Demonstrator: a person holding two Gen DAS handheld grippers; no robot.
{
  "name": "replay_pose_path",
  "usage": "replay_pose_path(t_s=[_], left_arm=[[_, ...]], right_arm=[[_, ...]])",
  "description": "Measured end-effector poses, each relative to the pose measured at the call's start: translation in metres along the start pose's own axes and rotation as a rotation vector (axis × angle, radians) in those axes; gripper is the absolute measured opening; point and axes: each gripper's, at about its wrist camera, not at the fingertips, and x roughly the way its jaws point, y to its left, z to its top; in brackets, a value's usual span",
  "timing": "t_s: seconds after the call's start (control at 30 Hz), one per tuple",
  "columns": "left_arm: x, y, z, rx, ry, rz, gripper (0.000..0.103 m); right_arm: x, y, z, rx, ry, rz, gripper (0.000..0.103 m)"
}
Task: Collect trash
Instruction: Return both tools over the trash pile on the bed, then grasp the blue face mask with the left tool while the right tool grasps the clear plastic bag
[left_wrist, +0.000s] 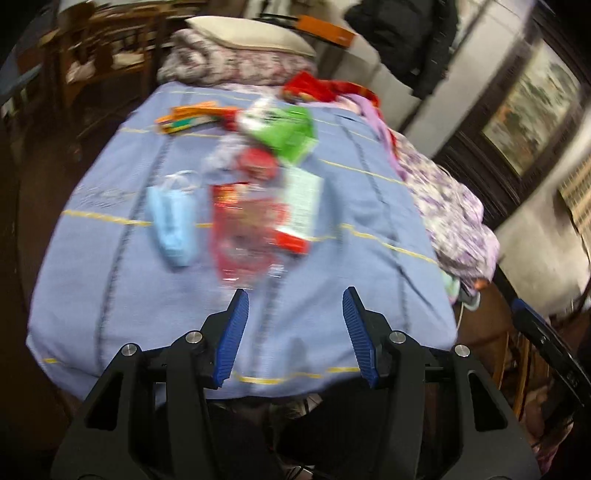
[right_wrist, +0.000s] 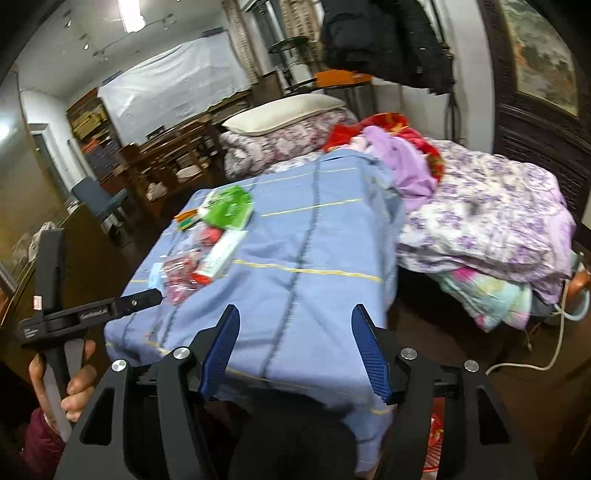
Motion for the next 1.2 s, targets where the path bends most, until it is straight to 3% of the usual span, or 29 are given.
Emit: replay_pose_path(t_s=[0.27, 0.43, 0.5, 0.87, 1.2], left_arm=[[-0.003, 0.050, 0.003, -0.072, -0.004, 0.047, 0.055], [0.001, 0.058, 0.006, -0.073, -0.001, 0.088, 0.079], [0.003, 0.064, 0.008, -0.085, -0.001, 0.098, 0.083], [-0.001, 0.105, 0.014, -0.109, -0.004, 0.229, 0.087], [0.000, 0.114, 0.022, -0.104, -0.010, 0.197, 0.087]], right_arm=[[0.029, 0.049, 0.008, -0.072, 0.045, 0.056, 0.062], [0.052, 0.072, 0.013, -0.093, 0.078, 0.101, 0.062], [0.063, 0.082, 0.018, -0.099, 0.091, 0.122, 0.062], [0.139, 0.139, 0.035, -0.153, 0.173, 0.231, 0.062], [0.184, 0.158, 0.038, -0.187, 0.207, 0.220, 0.062]])
